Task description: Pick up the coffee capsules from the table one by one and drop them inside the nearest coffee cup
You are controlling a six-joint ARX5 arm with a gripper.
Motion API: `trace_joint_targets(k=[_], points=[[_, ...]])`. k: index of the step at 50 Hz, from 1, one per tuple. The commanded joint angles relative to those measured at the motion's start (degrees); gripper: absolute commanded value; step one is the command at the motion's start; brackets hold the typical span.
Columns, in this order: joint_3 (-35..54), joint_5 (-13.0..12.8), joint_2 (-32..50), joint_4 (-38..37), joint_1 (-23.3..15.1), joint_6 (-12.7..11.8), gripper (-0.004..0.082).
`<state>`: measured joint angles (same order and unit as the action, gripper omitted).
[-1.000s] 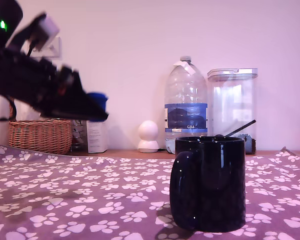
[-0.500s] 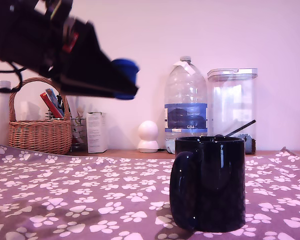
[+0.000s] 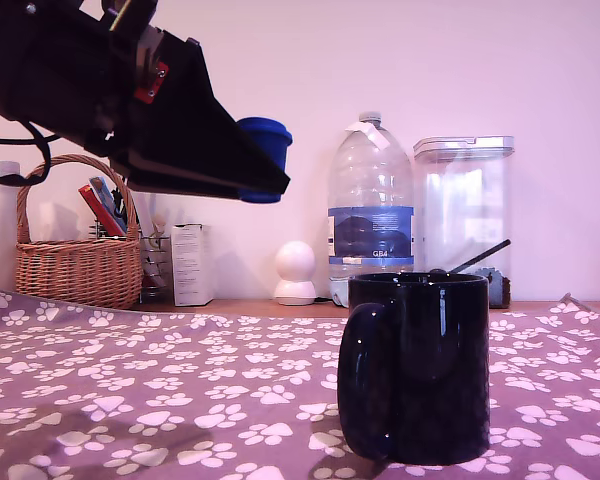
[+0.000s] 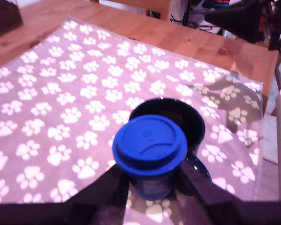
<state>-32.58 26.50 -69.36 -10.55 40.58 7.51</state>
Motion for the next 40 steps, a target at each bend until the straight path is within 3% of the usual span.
trace_joint_targets(k=[1, 17, 25, 40], points=[[-0.81, 0.0, 0.02, -0.42, 0.72, -0.13, 0.0108], [-8.37, 0.0, -4.11, 3.96, 3.17, 0.13, 0.0108], [-14.4, -0.02, -9.18, 8.96, 4.55, 3.8, 0.0108], [-26.25, -0.04, -17.92, 21.73, 6.19, 7.67, 0.0108]])
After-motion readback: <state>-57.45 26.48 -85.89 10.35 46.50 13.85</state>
